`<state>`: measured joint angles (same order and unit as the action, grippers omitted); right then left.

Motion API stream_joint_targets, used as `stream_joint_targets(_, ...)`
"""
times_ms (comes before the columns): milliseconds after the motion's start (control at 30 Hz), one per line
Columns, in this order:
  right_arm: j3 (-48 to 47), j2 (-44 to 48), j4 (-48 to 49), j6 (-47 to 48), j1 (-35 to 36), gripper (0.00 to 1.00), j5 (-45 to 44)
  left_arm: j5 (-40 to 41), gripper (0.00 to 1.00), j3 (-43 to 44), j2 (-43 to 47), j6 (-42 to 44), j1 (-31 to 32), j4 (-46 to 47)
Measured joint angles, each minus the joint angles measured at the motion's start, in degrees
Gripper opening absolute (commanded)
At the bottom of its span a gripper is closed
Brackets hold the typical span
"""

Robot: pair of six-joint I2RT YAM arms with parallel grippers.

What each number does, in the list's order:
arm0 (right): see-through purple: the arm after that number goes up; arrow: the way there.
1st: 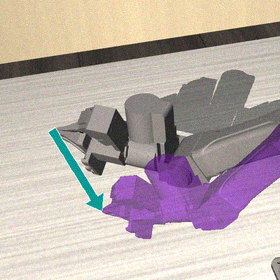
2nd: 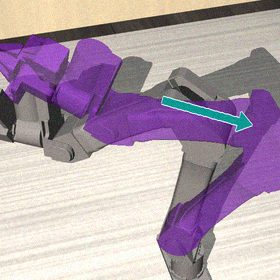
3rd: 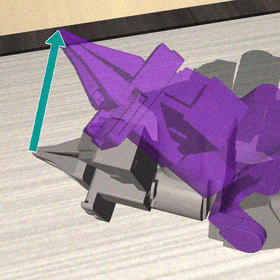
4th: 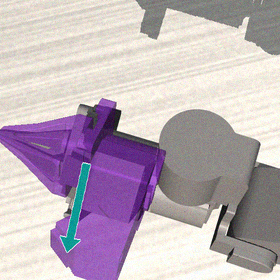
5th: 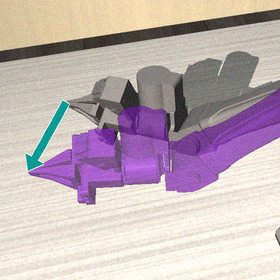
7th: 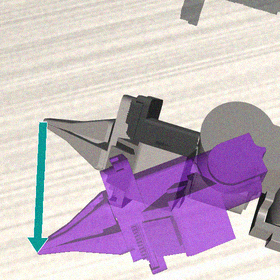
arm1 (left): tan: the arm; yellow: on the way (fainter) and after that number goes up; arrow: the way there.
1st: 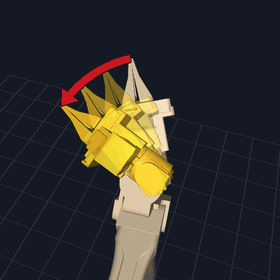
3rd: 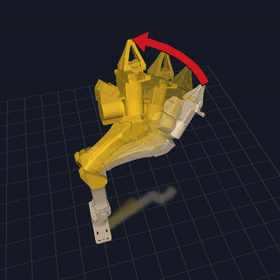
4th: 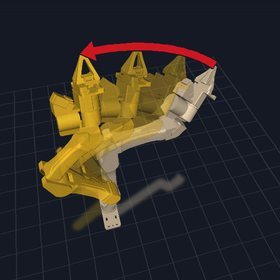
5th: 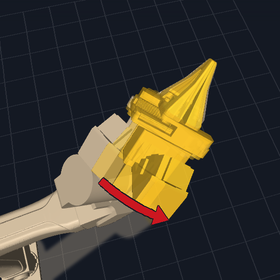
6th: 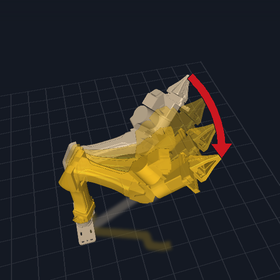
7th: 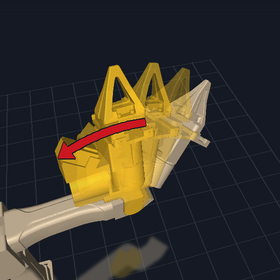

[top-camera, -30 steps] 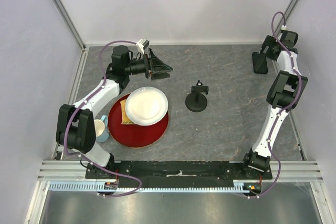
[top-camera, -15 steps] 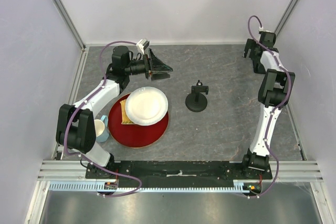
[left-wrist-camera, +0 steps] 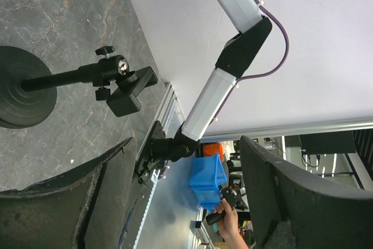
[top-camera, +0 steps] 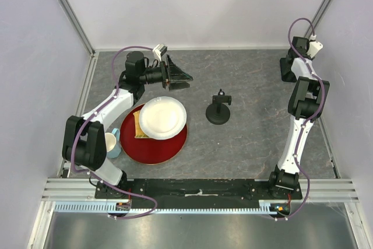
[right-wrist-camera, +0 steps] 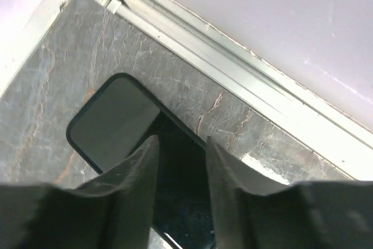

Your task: Place the phone on the phone stand

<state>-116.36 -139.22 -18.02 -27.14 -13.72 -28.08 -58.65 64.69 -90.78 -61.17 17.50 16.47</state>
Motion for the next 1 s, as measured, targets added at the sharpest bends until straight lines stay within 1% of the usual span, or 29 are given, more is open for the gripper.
stream_joint_targets(33,0.0,0.0,0.1,-1.7,0.0,0.18,-0.8,0.0,0.77,0.0,0.0,0.0,0.0,0.0)
stream_joint_targets(67,0.0,0.0,0.2,-3.7,-0.1,0.17,-1.8,0.0,0.78,0.0,0.0,0.0,0.0,0.0)
stream_joint_targets(100,0.0,0.0,0.4,-5.5,0.0,0.17,-2.6,0.0,0.77,0.0,0.0,0.0,0.0,0.0)
stream_joint_targets(200,-0.1,0.0,0.5,-9.6,0.0,0.28,-3.9,0.0,0.77,0.0,0.0,0.0,0.0,0.0)
stream_joint_targets(333,-3.7,-0.8,-0.7,-12.9,0.0,0.29,-4.8,0.0,0.77,0.0,0.0,0.0,0.2,0.0)
stream_joint_targets(367,-5.0,-1.1,-0.9,-13.7,0.0,0.27,-5.1,0.0,0.77,0.0,0.0,0.0,0.3,0.0)
stream_joint_targets(400,-6.1,-1.2,-0.9,-14.3,0.0,0.21,-5.4,0.0,0.77,0.0,0.0,0.0,0.4,0.0)
stream_joint_targets(433,-6.7,-1.3,-0.9,-14.9,0.0,0.13,-5.6,0.0,0.77,0.0,0.0,0.0,0.4,0.0)
stream_joint_targets(500,-8.0,-1.4,-0.9,-15.8,0.0,0.0,-6.4,0.0,0.77,0.0,0.0,0.0,0.6,0.0)
stream_joint_targets(600,-9.7,-2.2,-0.9,-16.5,0.0,0.0,-7.1,0.0,0.77,0.0,0.2,0.0,0.8,0.0)
stream_joint_targets(733,-13.4,-5.4,-1.1,-14.0,0.2,0.0,-8.1,-0.1,0.77,0.0,0.6,-0.1,1.0,0.2)
stream_joint_targets(900,-17.6,-9.9,-1.7,-6.2,1.9,0.0,-12.0,-0.2,0.77,-0.1,0.7,-0.2,1.0,0.4)
stream_joint_targets(1000,-18.3,-10.9,-2.7,-2.9,3.6,0.0,-14.8,-0.3,0.77,-0.3,0.7,-0.8,1.0,1.0)
